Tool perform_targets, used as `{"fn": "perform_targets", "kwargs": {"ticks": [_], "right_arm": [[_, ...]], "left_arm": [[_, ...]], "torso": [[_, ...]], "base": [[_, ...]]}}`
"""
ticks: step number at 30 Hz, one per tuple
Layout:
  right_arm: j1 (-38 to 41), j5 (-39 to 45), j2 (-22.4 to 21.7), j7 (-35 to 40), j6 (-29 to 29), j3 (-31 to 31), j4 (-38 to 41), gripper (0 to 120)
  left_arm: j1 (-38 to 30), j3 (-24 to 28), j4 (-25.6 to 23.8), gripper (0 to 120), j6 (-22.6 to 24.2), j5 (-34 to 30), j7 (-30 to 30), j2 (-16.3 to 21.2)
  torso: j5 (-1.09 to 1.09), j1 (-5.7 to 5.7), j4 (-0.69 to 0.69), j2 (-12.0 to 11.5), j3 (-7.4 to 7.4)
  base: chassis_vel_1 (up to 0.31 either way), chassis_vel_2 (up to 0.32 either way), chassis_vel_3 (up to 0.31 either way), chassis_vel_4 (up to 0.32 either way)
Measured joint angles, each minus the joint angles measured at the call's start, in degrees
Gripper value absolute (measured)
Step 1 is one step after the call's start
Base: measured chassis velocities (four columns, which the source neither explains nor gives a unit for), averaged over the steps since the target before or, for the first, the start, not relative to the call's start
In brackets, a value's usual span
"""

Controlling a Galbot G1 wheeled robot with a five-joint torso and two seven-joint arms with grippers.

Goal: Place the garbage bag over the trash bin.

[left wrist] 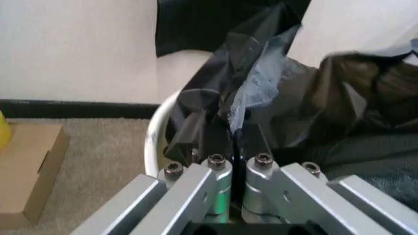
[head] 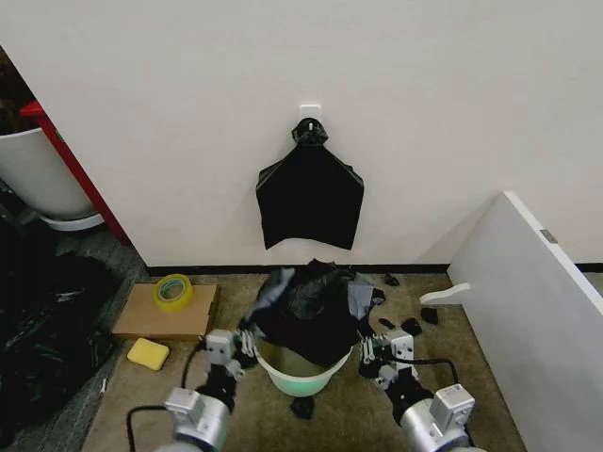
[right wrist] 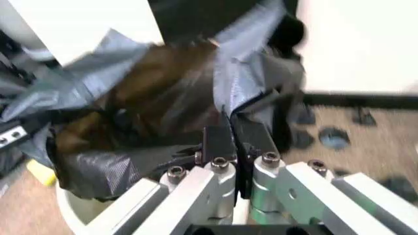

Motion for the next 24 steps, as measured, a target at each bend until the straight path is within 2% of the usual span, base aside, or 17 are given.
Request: {"fn": "perform_targets", "kwargs": {"ticks": [5,14,22,24], "right_arm": [[-0.9,0.5,0.3,2.7,-3.4,-2.6,-0.5,0],[-1.2,-4.4,-0.1,2.0,-3.8,-4.9,-1.8,0],[-4.4,-6.3,-1.1,3.6,-6.8,-5.8,-1.7,0],[-5.6,-6.2,-1.2,5.2,-9.3,-6.1,-0.7,0]], "left_arm": [[1.2,0.0,0.6,0,0.3,2.8,-0.8,0.2],[2.6,-2.5,0.5,0,0.4,7.8,-2.1,1.1],[8.1,-2.9,-0.6,0,2.2,15.3,-7.2,4.1],[10.0,-2.9,-1.5,0,2.7,17.0,-8.7,4.7]], "torso": [[0.00,0.00,-0.01,0.0,0.00],[0.00,0.00,0.00,0.0,0.00],[0.00,0.00,0.00,0.0,0.00],[0.00,0.00,0.00,0.0,0.00]], "base": [[0.000,0.000,0.000,0.000],[0.000,0.000,0.000,0.000],[0.000,0.000,0.000,0.000],[0.000,0.000,0.000,0.000]]}}
